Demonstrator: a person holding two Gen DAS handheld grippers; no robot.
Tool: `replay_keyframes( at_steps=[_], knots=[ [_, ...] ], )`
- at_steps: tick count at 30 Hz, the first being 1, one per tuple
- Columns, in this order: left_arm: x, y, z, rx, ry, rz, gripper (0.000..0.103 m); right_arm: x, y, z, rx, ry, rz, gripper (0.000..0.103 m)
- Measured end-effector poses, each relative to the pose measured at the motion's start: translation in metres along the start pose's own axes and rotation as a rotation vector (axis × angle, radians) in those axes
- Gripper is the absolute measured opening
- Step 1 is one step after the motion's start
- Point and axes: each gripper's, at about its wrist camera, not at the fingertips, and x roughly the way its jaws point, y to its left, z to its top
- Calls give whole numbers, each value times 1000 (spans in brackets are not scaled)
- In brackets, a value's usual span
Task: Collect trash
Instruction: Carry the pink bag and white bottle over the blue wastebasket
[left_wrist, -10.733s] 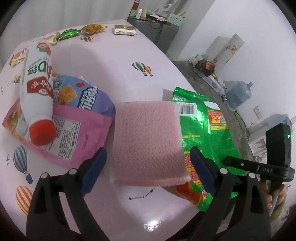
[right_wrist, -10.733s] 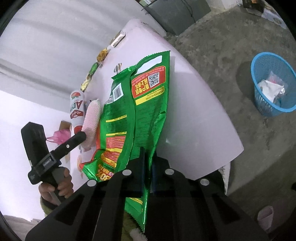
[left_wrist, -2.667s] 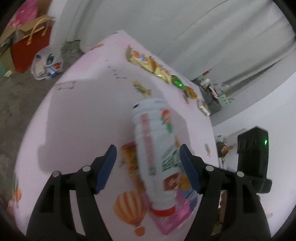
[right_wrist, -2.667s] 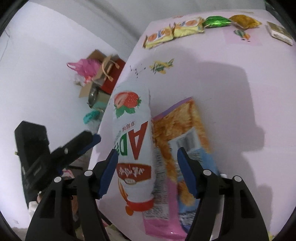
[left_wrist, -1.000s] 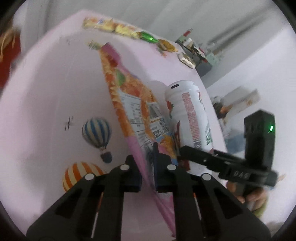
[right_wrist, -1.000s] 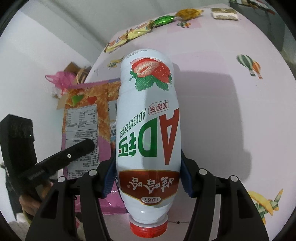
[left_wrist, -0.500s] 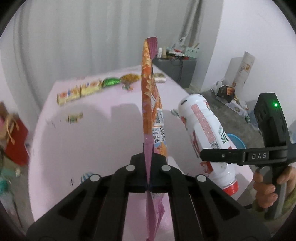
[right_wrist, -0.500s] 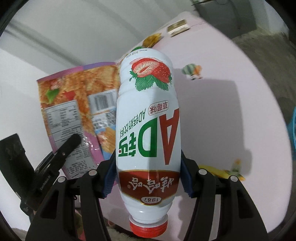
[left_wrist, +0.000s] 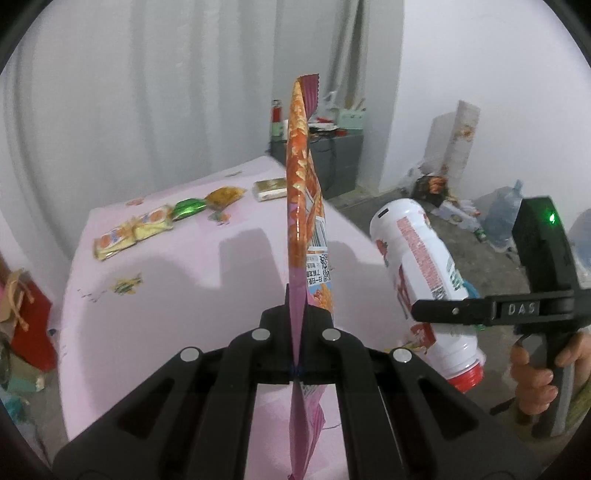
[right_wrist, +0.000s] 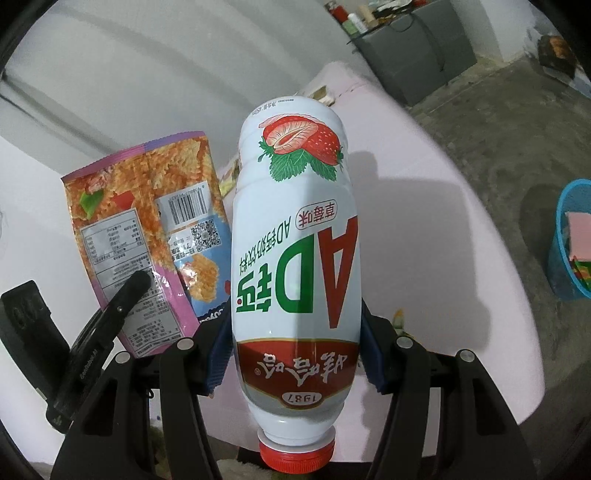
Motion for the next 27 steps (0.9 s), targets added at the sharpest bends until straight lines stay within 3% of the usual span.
replay_keyframes(
  at_steps=[6,9,13,16,20,23,27],
  knots=[
    [15,-27,25,-10,11,-214,0,-54,-30,-20,78,-109,-20,58],
    [35,-52,43,-20,54,-368,0,-92,-60,-28,153,-194,-67,58],
    [81,-96,67,-45,167,-567,0,-164,-124,-50,320,-353,-174,58],
    [127,-132,75,-76,283,-670,0,-206,-172,-72,448,-439,-259,58],
    [195,-189,73,-84,430,-732,0,-229,-222,-88,572,-482,-320,58],
    [245,-231,67,-80,535,-749,0,-231,-256,-95,649,-487,-325,58],
    [320,-282,41,-148,698,-751,0,-220,-283,-96,712,-474,-323,58]
  ],
)
